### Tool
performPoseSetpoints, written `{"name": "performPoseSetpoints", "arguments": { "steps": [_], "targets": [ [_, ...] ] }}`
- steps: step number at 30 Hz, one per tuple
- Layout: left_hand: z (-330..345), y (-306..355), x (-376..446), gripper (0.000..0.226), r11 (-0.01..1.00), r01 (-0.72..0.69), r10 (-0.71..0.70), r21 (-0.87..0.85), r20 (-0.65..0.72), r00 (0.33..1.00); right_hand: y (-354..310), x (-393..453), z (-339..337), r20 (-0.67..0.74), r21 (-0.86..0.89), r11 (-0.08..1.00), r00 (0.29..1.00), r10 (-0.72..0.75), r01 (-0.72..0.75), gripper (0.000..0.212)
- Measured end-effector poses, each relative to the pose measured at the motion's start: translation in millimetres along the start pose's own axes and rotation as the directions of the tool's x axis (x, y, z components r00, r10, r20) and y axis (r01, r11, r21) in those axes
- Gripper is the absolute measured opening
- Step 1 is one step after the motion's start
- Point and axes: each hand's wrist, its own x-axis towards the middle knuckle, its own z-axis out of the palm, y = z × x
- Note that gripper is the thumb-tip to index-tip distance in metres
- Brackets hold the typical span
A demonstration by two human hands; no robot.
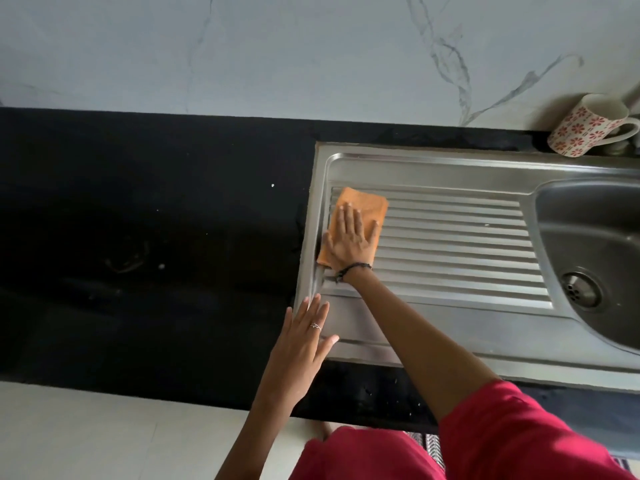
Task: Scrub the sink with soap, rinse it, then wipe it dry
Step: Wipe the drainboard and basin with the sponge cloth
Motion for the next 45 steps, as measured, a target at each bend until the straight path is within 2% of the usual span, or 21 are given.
{"name": "performPoseSetpoints", "arguments": {
  "steps": [7,11,13,16,21,24,28,30,33,39,45],
  "targets": [
    [-3.6,-2.3,-16.4,0.064,0.994,0.106,-0.108,0.032,0.048,0.993,6.4,-27.4,4.7,0.030,-0.045,0.960,0.961,-0.274,0.275,0.056],
    [3.6,15.5,-14.1,0.057,0.986,0.161,-0.161,-0.049,0.009,0.987,29.0,-48.1,1.4,0.037,-0.037,0.919,0.920,-0.390,0.392,0.076],
    [7.8,28.4,-11.1,0.058,0.984,0.167,-0.168,-0.067,-0.008,0.986,51.7,-56.1,-1.8,0.026,-0.029,0.917,0.917,-0.397,0.398,0.078],
    [12.4,48.6,-5.4,0.063,0.985,0.161,-0.162,-0.062,-0.018,0.987,95.1,-54.0,-10.8,-0.025,-0.022,0.956,0.956,-0.294,0.293,0.074],
    [20.7,85.9,-0.5,0.065,0.988,0.152,-0.153,-0.021,-0.039,0.987,172.6,-44.9,-34.3,-0.145,0.011,0.996,0.986,-0.083,0.085,0.087],
    [25.4,106.4,0.5,0.064,0.991,0.133,-0.133,0.001,-0.019,0.991,216.4,-46.0,-44.3,-0.151,0.043,0.998,0.987,0.059,-0.053,0.076],
    [33.4,122.6,0.1,0.068,0.996,0.092,-0.092,0.014,-0.006,0.996,266.1,-52.0,-59.0,-0.175,0.093,0.960,0.945,0.276,-0.263,0.065],
    [37.5,126.5,-0.2,0.074,0.996,0.089,-0.089,-0.015,-0.012,0.996,285.7,-55.8,-66.8,-0.139,0.130,0.922,0.914,0.382,-0.366,0.055],
    [42.8,130.7,0.5,0.087,0.996,0.083,-0.084,-0.024,-0.036,0.996,300.0,-68.0,-69.6,-0.083,0.203,0.859,0.866,0.494,-0.470,0.055],
    [34.9,135.3,9.9,0.110,0.990,0.112,-0.111,-0.086,0.016,0.994,275.9,-102.4,-56.4,-0.104,0.154,0.826,0.823,0.559,-0.542,0.059],
    [27.2,119.0,7.9,0.110,0.988,0.136,-0.134,-0.079,0.025,0.991,227.7,-117.0,-40.8,-0.067,0.066,0.876,0.874,0.481,-0.477,0.064]
  ]
}}
